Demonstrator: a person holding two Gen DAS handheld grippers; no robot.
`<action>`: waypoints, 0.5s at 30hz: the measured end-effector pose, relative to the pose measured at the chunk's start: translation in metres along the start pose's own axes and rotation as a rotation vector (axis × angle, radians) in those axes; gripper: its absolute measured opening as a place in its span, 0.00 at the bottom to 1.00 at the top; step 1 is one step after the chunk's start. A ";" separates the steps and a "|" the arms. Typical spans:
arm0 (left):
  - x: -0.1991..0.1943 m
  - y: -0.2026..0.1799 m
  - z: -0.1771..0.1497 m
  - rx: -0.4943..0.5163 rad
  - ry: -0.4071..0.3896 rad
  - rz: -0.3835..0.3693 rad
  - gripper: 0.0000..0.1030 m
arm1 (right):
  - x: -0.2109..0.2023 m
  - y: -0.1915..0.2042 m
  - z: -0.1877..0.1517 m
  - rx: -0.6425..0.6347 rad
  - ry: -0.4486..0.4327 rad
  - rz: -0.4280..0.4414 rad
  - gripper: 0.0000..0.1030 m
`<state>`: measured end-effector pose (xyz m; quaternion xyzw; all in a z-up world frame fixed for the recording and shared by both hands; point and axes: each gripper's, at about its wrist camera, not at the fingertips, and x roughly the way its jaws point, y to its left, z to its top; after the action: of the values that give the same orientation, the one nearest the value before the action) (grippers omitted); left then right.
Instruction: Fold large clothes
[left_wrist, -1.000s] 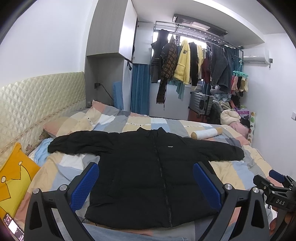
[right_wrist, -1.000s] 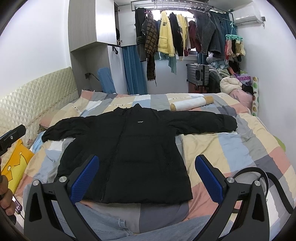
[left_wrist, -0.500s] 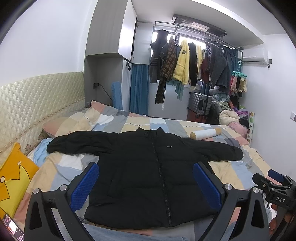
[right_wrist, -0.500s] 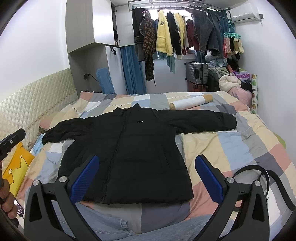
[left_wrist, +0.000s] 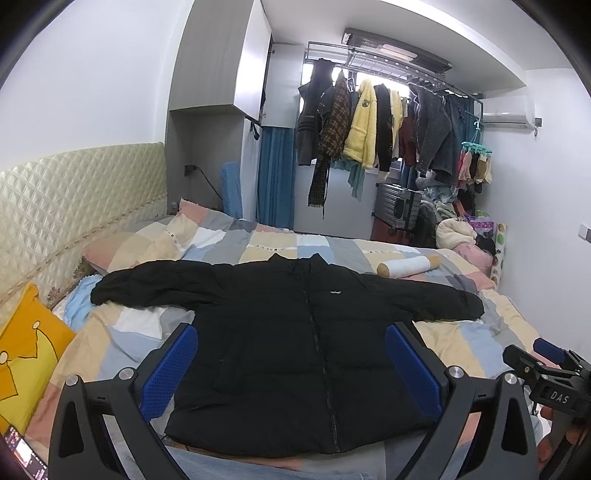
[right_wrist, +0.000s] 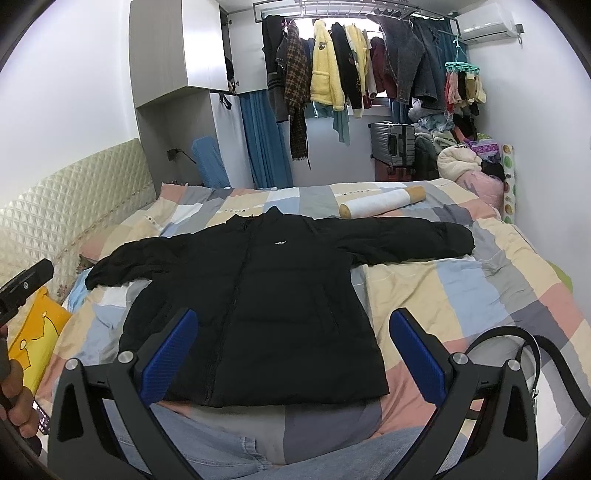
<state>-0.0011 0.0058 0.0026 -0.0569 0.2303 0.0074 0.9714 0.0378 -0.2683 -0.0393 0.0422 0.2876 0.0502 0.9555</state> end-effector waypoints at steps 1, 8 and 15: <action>0.000 0.000 0.001 -0.002 -0.001 0.001 0.99 | 0.000 0.000 0.000 0.002 0.001 0.002 1.00; 0.002 -0.001 0.000 -0.001 -0.001 -0.009 0.99 | 0.003 -0.004 0.001 0.005 0.003 0.013 1.00; 0.016 -0.012 0.012 0.012 0.006 -0.027 0.99 | 0.011 -0.003 0.021 0.028 -0.025 0.024 1.00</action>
<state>0.0185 -0.0052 0.0074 -0.0540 0.2326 -0.0071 0.9711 0.0582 -0.2713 -0.0283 0.0596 0.2756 0.0571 0.9577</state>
